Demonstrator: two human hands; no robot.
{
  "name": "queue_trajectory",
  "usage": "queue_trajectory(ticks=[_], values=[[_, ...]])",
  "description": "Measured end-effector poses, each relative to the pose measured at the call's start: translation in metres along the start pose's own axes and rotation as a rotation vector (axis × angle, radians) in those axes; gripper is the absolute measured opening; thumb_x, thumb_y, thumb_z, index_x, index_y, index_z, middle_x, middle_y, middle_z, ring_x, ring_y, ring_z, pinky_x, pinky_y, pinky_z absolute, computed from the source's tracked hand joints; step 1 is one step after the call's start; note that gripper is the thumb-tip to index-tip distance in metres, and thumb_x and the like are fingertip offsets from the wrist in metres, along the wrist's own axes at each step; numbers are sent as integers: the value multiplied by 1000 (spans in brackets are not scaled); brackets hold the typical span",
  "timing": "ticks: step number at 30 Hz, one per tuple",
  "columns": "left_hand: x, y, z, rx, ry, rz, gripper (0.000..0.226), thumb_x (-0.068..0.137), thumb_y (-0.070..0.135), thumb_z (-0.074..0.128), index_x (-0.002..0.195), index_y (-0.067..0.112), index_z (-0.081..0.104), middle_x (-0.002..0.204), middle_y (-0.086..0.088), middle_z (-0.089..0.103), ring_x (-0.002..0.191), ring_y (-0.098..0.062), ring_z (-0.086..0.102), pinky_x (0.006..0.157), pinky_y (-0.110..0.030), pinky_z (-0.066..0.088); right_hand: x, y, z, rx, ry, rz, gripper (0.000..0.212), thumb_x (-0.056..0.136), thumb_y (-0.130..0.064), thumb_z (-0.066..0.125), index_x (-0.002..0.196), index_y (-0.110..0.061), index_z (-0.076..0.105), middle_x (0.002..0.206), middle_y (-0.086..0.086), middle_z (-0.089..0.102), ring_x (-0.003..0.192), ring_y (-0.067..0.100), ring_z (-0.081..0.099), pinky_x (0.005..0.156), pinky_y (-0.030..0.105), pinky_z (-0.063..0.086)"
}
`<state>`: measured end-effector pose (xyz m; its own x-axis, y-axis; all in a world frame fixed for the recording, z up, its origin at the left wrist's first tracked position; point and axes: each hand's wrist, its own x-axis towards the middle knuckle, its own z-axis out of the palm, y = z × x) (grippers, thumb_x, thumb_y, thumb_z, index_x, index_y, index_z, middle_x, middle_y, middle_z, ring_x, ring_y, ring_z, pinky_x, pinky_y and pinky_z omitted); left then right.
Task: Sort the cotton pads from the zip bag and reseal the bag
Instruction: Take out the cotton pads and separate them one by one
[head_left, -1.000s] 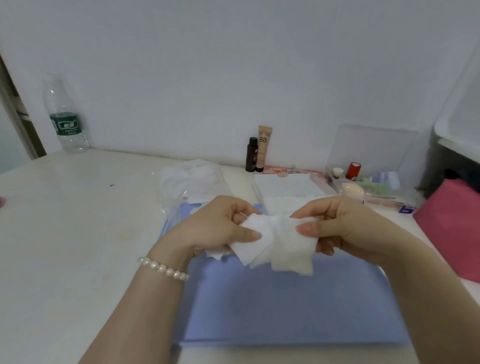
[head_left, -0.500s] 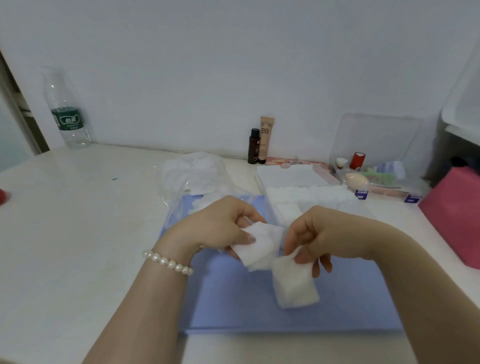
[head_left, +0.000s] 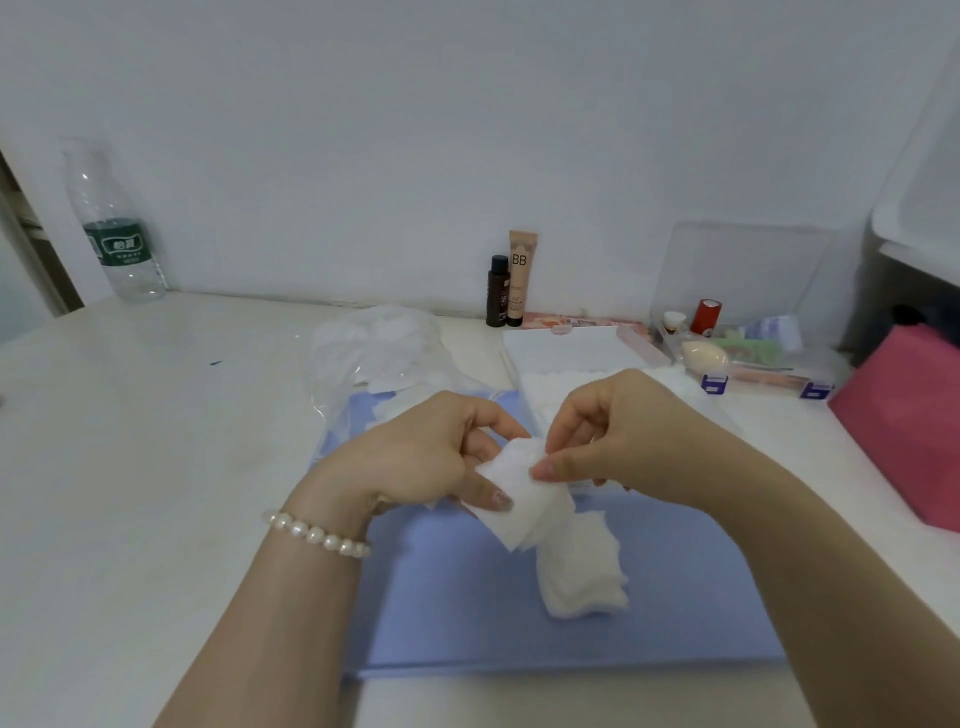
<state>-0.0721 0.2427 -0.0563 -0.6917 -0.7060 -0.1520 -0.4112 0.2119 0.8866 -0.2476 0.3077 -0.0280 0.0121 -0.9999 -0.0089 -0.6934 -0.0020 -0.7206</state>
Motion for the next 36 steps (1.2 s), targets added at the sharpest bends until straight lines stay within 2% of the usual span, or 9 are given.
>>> queue_trajectory(ticks=[3, 7, 12, 15, 18, 22, 27, 31, 36], values=[[1, 0, -1, -72, -9, 32, 41, 70, -14, 71, 100, 13, 66, 79, -10, 68, 75, -25, 61, 56, -27, 42, 4, 3, 7, -2, 39, 17, 22, 57, -17, 88, 59, -20, 66, 58, -6, 61, 50, 0, 53, 56, 24, 50], [2, -1, -3, -157, -23, 62, 44, 70, -18, 69, 102, 11, 65, 95, -31, 65, 83, -31, 63, 59, -24, 53, 5, 3, 11, -3, 23, 7, 27, 58, -12, 86, 59, -23, 62, 55, -7, 50, 42, -3, 45, 43, 16, 39], [4, -2, -3, -252, 4, 37, 42, 69, -22, 67, 97, 10, 64, 86, -20, 66, 69, -22, 64, 51, -20, 49, 4, 0, 10, -54, 52, -94, 32, 62, -4, 80, 53, -24, 57, 52, -12, 52, 43, -3, 44, 45, 8, 32], [4, -4, -4, -273, 20, 39, 41, 68, -25, 65, 93, 9, 65, 83, -18, 67, 66, -19, 66, 58, -23, 55, -1, -2, -1, 73, 10, -89, 30, 68, 9, 64, 57, -17, 55, 69, 12, 64, 45, -1, 43, 48, 10, 36], [4, -5, -4, -297, 36, 7, 38, 71, -25, 63, 95, 6, 64, 78, -16, 67, 69, -23, 67, 66, -28, 59, -4, 1, -14, 174, -17, -51, 29, 76, 13, 56, 62, -12, 50, 58, 10, 56, 47, 8, 49, 47, 11, 38], [4, -3, -1, -260, 28, -37, 30, 80, -19, 59, 100, 3, 62, 72, -11, 62, 70, -27, 67, 63, -32, 60, -2, 8, -25, 363, 67, -15, 25, 81, 8, 59, 69, -12, 51, 70, 18, 67, 62, 25, 65, 63, 34, 59], [-1, 1, 0, -190, -41, -42, 26, 90, -9, 51, 110, 6, 59, 70, -3, 70, 57, -20, 68, 51, -26, 56, 2, 11, -23, 534, 158, -8, 21, 82, 7, 60, 76, -12, 55, 63, 12, 67, 54, 27, 60, 45, 26, 52], [-5, 6, 1, -169, -91, -73, 26, 88, -2, 59, 109, 13, 56, 81, -12, 70, 52, -24, 67, 45, -23, 51, 2, 8, -16, 503, 131, -23, 20, 78, 8, 65, 77, -11, 57, 56, 6, 66, 52, 24, 58, 45, 25, 50], [-2, 8, 5, 130, 269, 36, 15, 87, 14, 64, 102, 13, 62, 74, -2, 68, 36, -6, 47, 36, -17, 38, 3, 5, -7, 349, 191, -49, 23, 73, 8, 70, 79, -11, 59, 39, -8, 48, 38, 13, 49, 45, 22, 46]])
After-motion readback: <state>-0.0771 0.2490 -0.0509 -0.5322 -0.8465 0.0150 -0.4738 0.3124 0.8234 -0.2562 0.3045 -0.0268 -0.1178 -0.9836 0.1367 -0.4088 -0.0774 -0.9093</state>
